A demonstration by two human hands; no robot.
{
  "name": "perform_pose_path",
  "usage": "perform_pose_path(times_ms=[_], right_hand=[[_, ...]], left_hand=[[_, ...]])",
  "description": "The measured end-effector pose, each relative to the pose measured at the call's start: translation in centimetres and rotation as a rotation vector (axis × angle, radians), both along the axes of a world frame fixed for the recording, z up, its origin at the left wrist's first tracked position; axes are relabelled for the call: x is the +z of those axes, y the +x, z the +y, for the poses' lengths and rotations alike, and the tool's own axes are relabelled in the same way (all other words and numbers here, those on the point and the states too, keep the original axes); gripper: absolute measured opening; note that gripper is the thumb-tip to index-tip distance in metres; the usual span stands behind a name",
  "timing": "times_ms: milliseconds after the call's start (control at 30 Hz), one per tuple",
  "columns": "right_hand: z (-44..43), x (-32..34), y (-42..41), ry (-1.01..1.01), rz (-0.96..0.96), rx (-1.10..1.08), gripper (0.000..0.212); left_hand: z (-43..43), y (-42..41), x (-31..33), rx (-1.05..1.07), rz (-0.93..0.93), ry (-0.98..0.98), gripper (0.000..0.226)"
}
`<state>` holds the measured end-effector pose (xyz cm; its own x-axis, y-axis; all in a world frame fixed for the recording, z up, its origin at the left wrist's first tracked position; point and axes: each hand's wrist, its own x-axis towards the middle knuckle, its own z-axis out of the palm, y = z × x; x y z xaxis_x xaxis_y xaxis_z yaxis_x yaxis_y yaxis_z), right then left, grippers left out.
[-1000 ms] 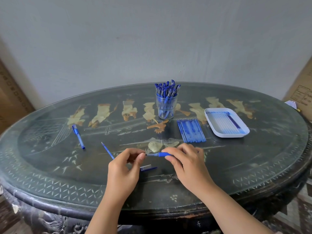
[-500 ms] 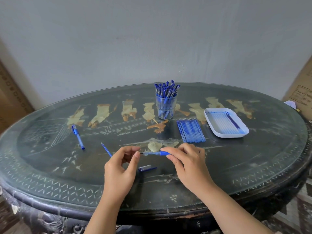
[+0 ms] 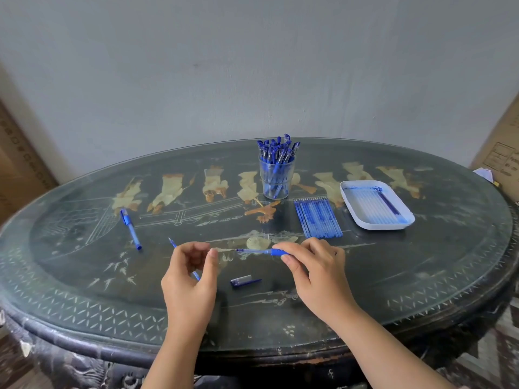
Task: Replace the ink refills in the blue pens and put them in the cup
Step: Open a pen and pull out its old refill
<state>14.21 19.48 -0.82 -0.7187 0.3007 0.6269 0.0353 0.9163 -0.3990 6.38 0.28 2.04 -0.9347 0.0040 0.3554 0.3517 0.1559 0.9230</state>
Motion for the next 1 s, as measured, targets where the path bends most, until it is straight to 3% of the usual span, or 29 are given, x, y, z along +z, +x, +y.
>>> perform_pose_path(times_ms=[233, 533, 800, 1000], right_hand=[[0.2, 0.1, 0.0, -0.081, 0.022, -0.044, 0.023], [0.1, 0.3, 0.1, -0.104, 0.010, -0.037, 0.023], [-0.1, 0.5, 0.1, -0.108, 0.011, -0.031, 0.023], [-0.4, 1.1, 0.3, -0.187, 0.057, -0.045, 0.021]], left_hand=[[0.5, -0.5, -0.9, -0.038, 0.293, -0.396, 0.019], [0.5, -1.1, -1.9, -0.102, 0.259, -0.568, 0.021], [0.6, -1.3, -2.0, -0.116, 0.284, -0.620, 0.022], [0.5, -0.8, -1.5, -0.112, 0.262, -0.467, 0.021]])
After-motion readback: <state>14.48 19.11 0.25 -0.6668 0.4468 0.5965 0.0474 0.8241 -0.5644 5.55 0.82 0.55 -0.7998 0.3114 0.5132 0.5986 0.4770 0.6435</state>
